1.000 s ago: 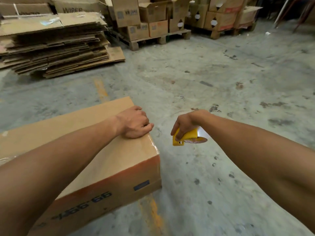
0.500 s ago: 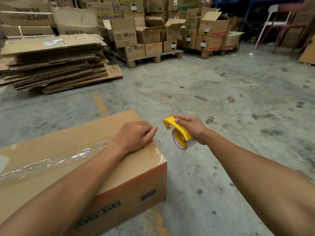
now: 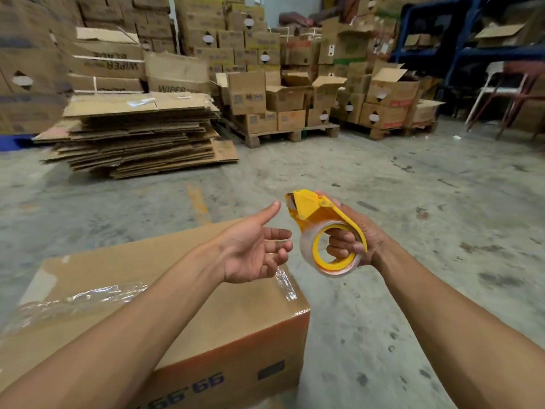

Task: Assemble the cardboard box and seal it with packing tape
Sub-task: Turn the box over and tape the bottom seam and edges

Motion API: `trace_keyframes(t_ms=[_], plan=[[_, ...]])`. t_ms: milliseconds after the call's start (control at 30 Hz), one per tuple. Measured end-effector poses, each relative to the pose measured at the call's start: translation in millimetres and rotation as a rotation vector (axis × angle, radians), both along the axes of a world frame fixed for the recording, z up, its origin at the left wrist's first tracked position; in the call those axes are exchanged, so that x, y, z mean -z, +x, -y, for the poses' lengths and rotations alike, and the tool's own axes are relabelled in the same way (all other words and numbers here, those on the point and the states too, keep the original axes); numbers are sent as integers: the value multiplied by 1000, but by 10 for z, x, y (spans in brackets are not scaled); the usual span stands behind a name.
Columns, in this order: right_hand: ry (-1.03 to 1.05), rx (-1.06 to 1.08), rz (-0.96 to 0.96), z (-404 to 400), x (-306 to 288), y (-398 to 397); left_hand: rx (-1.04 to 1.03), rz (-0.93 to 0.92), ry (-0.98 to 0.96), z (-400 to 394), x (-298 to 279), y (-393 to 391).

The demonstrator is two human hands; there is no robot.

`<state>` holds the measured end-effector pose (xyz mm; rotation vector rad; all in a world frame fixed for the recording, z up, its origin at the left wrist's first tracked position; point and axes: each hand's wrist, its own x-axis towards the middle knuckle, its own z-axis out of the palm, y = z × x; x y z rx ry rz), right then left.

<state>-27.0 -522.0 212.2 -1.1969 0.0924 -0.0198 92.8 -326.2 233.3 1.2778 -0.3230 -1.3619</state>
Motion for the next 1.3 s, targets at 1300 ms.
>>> trace_keyframes(t_ms=[1300], plan=[[21,-70,-36,213,133,-53,31,45,198,6,152,-16]])
